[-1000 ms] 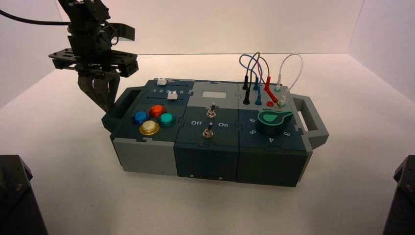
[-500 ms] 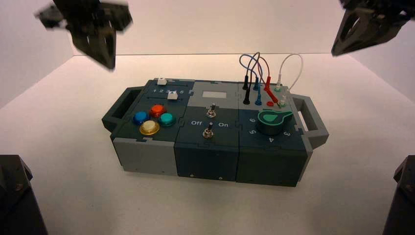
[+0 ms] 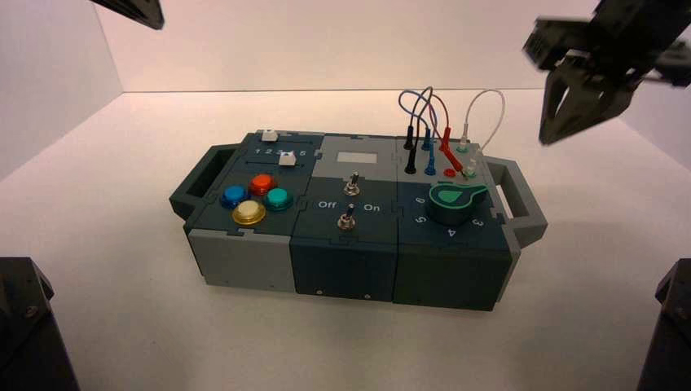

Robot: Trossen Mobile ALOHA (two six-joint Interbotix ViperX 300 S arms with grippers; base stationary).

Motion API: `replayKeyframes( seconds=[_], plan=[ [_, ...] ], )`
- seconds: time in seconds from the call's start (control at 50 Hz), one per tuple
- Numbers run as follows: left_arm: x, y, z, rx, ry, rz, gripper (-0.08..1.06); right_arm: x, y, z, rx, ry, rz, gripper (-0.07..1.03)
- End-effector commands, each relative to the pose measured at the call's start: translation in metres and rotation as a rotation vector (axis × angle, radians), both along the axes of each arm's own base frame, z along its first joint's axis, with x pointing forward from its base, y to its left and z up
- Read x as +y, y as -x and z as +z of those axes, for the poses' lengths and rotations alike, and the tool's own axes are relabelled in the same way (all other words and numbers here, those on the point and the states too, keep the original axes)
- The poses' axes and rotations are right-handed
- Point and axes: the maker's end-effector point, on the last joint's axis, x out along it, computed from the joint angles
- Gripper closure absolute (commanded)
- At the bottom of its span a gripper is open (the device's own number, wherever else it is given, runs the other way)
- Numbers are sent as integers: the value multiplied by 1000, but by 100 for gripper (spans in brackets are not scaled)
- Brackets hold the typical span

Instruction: Move the box to the left.

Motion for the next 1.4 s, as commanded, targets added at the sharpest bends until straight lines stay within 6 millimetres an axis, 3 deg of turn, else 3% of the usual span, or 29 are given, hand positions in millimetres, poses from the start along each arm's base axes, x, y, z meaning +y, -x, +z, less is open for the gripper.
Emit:
replayKeyframes(
  seconds=[0.02,0.14,0.64,1.0,1.4],
  plan=[
    [1,2,6,-25,7,-2,101,1,-8,-10,52,13,-4,99],
    [3,7,3,-29,1,-12,101,1,-7,-24,114,30,-2,99],
    [2,4,7,-52,-2,-27,101,10,-2,-49,219,54,33,99],
    [1,2,3,-42,-7,-30,101,64,-4,-53,234,37,169,99],
    [1,3,-2,-29,-3,-22,101,146,-17,-54,262,17,331,99]
  ],
)
